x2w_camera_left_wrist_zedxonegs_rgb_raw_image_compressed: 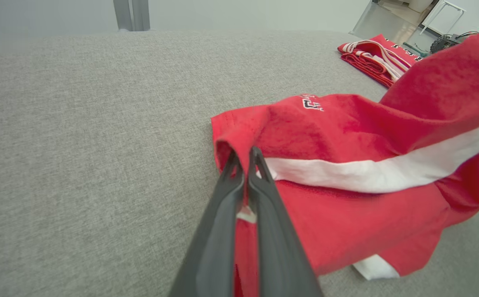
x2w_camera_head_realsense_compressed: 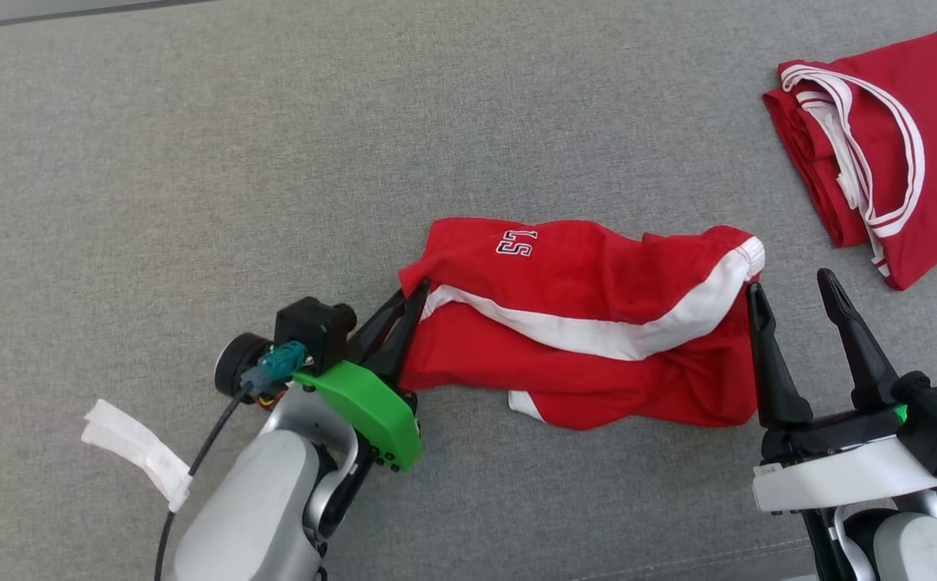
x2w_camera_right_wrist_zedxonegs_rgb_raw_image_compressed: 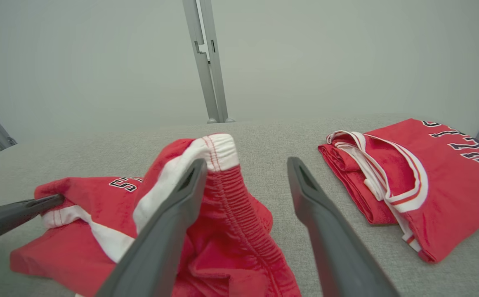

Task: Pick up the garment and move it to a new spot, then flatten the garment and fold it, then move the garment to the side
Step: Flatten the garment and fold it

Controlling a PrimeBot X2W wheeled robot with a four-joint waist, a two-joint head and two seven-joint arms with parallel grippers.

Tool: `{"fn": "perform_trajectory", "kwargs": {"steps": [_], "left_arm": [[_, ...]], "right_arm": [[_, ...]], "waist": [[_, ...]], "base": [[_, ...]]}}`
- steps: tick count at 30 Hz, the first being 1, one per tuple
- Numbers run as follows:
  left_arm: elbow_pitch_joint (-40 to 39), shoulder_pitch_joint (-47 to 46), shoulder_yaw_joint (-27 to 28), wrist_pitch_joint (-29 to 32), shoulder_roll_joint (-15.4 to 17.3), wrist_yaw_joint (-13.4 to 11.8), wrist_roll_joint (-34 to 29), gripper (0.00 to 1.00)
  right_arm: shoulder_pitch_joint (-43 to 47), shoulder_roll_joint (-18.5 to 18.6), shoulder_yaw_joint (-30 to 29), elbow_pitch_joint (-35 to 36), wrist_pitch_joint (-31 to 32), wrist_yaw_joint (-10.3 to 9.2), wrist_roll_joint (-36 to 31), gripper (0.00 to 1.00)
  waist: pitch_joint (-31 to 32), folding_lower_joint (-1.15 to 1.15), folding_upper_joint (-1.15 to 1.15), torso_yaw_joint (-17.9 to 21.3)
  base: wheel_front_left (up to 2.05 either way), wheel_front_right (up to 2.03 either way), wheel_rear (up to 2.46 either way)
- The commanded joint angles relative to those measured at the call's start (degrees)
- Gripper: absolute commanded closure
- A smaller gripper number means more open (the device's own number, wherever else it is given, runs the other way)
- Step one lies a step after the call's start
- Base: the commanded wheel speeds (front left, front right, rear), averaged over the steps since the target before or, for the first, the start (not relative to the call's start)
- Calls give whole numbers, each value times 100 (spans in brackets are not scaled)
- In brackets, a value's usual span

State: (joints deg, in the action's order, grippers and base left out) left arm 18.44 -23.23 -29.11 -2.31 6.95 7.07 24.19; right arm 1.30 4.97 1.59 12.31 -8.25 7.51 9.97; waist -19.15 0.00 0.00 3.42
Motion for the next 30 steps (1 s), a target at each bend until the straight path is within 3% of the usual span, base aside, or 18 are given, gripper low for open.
{"fn": "perform_trajectory", "kwargs": {"steps": [1, 10, 16, 22, 23, 24, 30], "left_arm": [[5, -146, 92, -18, 66, 19, 109, 100], [-90, 23, 541, 257, 443, -157, 483, 100], [-561, 570, 832, 524, 800, -422, 685, 100], [-1136, 1082, 952, 693, 950, -634, 836, 100], [-1224, 1121, 975, 662, 946, -672, 833, 60], [-1273, 1161, 965, 638, 947, -705, 802, 0], [-1521, 1285, 1059, 16, 818, -935, 552, 0]], "right_arm": [[-64, -6, -9, -28, -20, -4, 20, 0], [-72, -37, -69, -142, -76, -4, 47, 0], [-62, -66, -169, -188, -99, -4, 43, 0], [-141, -57, -189, -196, -101, -4, -1, 0], [-150, -44, -180, -183, -97, -4, -11, 0], [-155, -35, -180, -171, -91, -4, -18, 0], [-157, 30, -152, -95, -8, -4, -94, 0]], "waist": [[-26, 0, 0, 8], [-84, 0, 0, -15], [-105, 0, 0, -119], [-82, 0, 0, -269], [-73, 0, 0, -298], [-65, 0, 0, -322], [105, 0, 0, -440]], "base": [[0, 0, 0], [0, 0, 0], [0, 0, 0], [0, 0, 0], [0, 0, 0], [0, 0, 0], [0, 0, 0]]}}
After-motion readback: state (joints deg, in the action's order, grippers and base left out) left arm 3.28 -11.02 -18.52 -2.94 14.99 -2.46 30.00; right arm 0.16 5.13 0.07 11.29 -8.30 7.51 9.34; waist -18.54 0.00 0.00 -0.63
